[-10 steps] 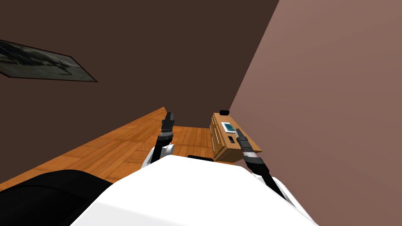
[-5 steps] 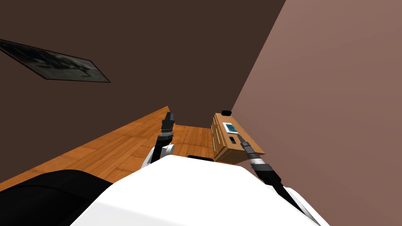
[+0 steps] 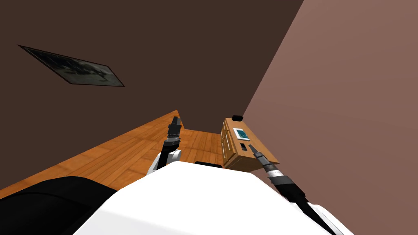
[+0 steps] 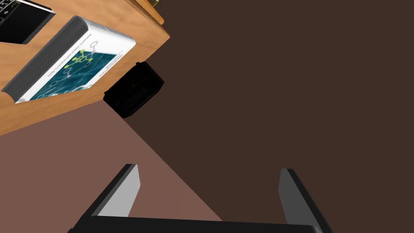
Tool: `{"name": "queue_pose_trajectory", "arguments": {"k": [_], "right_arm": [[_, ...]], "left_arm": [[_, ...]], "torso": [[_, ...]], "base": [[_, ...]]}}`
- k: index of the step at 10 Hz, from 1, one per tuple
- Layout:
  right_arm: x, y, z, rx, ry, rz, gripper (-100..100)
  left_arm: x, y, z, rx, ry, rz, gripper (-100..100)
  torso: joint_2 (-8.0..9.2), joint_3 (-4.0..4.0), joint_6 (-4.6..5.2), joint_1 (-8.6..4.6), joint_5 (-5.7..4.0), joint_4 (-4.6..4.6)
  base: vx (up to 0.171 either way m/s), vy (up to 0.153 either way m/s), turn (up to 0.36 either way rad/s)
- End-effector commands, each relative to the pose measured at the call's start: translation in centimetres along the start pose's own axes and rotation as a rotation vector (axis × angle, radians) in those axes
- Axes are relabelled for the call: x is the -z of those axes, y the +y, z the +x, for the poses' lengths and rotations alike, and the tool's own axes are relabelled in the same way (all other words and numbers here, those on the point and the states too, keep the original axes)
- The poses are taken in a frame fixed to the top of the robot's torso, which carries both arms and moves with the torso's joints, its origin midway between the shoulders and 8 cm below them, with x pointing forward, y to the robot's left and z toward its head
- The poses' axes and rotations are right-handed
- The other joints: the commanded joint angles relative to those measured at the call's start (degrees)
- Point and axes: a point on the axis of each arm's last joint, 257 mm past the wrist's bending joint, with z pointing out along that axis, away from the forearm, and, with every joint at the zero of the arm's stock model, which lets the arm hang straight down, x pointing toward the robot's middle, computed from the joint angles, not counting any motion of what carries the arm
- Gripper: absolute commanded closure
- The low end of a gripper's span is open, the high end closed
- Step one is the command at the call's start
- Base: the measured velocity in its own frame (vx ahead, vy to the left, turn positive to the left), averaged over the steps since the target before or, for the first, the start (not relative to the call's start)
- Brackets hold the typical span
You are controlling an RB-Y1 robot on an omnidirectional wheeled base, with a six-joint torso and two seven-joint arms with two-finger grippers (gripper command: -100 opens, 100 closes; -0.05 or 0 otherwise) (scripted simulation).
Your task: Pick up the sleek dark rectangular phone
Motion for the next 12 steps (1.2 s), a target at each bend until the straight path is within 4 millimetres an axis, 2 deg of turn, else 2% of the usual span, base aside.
{"name": "queue_pose_trajectory", "arguments": {"k": [1,2,4,5,6,7,9,10,12], "right_arm": [[1.3,-2.4,0.1,0.066,0.052,0.055,-100],[1.2,-2.3,0.1,0.078,0.063,0.050,-100],[3.0,-5.5,0.4,0.160,0.142,0.115,-100],[2.9,-5.5,0.4,0.166,0.147,0.113,-100],[3.9,-7.0,0.6,0.200,0.187,0.144,-100],[3.9,-7.0,0.5,0.203,0.189,0.143,-100],[6.0,-9.9,1.2,0.258,0.269,0.205,-100],[5.9,-9.9,1.1,0.263,0.273,0.202,-100],[8.3,-12.6,2.0,0.303,0.358,0.263,-100]], "left_arm": [[0.0,0.0,0.0,0.000,0.000,0.000,0],[0.0,0.0,0.0,0.000,0.000,0.000,0],[0.0,0.0,0.0,0.000,0.000,0.000,0],[0.0,0.0,0.0,0.000,0.000,0.000,0],[0.0,0.0,0.0,0.000,0.000,0.000,0],[0.0,0.0,0.0,0.000,0.000,0.000,0],[0.0,0.0,0.0,0.000,0.000,0.000,0],[0.0,0.0,0.0,0.000,0.000,0.000,0],[0.0,0.0,0.0,0.000,0.000,0.000,0]], "torso": [[0.00,0.00,0.00,0.00,0.00,0.00],[-0.01,0.00,0.00,0.01,0.01,0.00],[-0.05,-0.03,0.00,0.03,0.01,-0.01],[-0.09,-0.05,-0.01,0.05,0.01,-0.02],[-0.09,-0.05,0.03,0.05,0.01,-0.02],[-0.13,-0.07,0.00,0.05,0.01,-0.02],[-0.15,-0.08,0.00,0.04,0.01,-0.03],[-0.21,-0.12,-0.01,0.07,0.01,-0.04],[-0.25,-0.14,0.00,0.01,0.00,-0.05]], "base": [[-0.003,0.000,0.162],[0.000,-0.003,0.045],[0.012,0.007,0.134],[0.017,0.003,0.049],[0.027,0.009,0.070],[0.023,0.005,0.053],[0.038,0.008,0.146],[0.042,0.000,0.044],[0.075,-0.008,0.121]]}}
